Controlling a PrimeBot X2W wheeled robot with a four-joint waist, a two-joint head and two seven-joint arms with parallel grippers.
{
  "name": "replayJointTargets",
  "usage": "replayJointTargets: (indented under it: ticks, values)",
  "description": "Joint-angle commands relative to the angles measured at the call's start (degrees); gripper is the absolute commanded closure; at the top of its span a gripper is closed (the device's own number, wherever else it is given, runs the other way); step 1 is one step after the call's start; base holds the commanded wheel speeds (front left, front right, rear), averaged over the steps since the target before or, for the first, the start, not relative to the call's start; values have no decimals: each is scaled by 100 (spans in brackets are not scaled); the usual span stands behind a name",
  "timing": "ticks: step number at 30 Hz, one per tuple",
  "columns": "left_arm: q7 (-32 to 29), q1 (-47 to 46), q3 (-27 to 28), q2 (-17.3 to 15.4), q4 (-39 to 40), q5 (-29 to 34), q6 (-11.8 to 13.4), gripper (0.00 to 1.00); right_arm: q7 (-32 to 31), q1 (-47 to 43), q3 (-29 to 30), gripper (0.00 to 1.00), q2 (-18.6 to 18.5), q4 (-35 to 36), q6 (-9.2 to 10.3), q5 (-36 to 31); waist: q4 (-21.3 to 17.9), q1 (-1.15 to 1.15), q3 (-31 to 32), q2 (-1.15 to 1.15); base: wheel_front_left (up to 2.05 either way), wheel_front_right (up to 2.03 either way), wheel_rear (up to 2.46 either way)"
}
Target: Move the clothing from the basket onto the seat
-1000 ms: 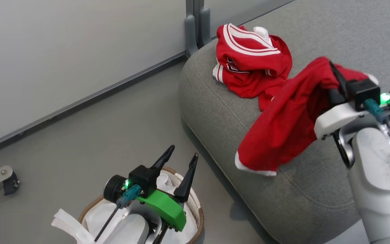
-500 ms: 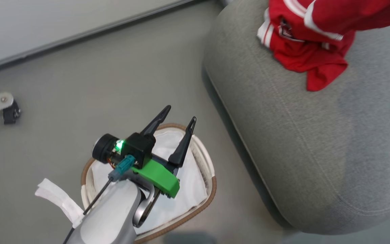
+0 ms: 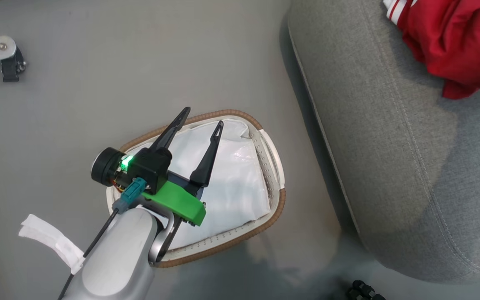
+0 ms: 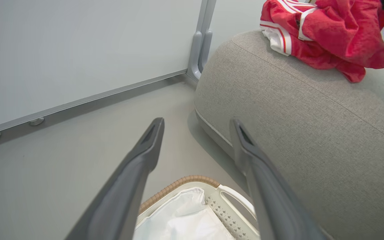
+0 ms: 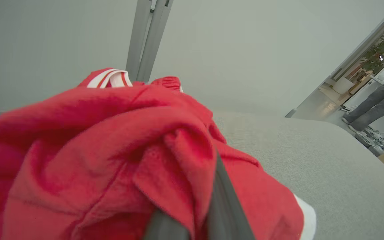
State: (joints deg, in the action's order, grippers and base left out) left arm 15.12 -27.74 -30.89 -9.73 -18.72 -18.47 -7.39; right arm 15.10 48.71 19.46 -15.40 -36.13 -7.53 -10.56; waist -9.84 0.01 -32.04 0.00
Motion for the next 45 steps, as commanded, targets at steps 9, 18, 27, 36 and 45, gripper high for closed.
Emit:
replayJointTargets:
  ticks: [9, 18, 27, 36, 45]
  values:
    - [4, 187, 124, -8, -39, -17, -17, 0, 9, -680, -67, 0, 251, 117, 8, -72, -250, -1, 173, 0, 0, 0, 0]
    - [4, 466, 300, 90, -70, -122, -17, 0, 10, -1416, -263, 0, 419, 359, 8, -68, -409, -1, 877, 0, 0, 0, 0]
    - [4, 907, 752, 239, -28, -180, -18, 0, 9, -2068, -765, 0, 272, 544, 8, 59, -361, -1, 1685, 0, 0, 0, 0]
    - [4, 1483, 1561, 460, -44, -159, -18, 0, 9, -2021, -1137, 0, 418, 595, 8, 212, 39, -1, 2435, 0, 0, 0, 0]
    - [3, 2105, 2273, 579, -132, -73, -18, 0, 9, -2333, -1653, 0, 909, 573, 8, 478, 632, -1, 2976, 0, 0, 0, 0]
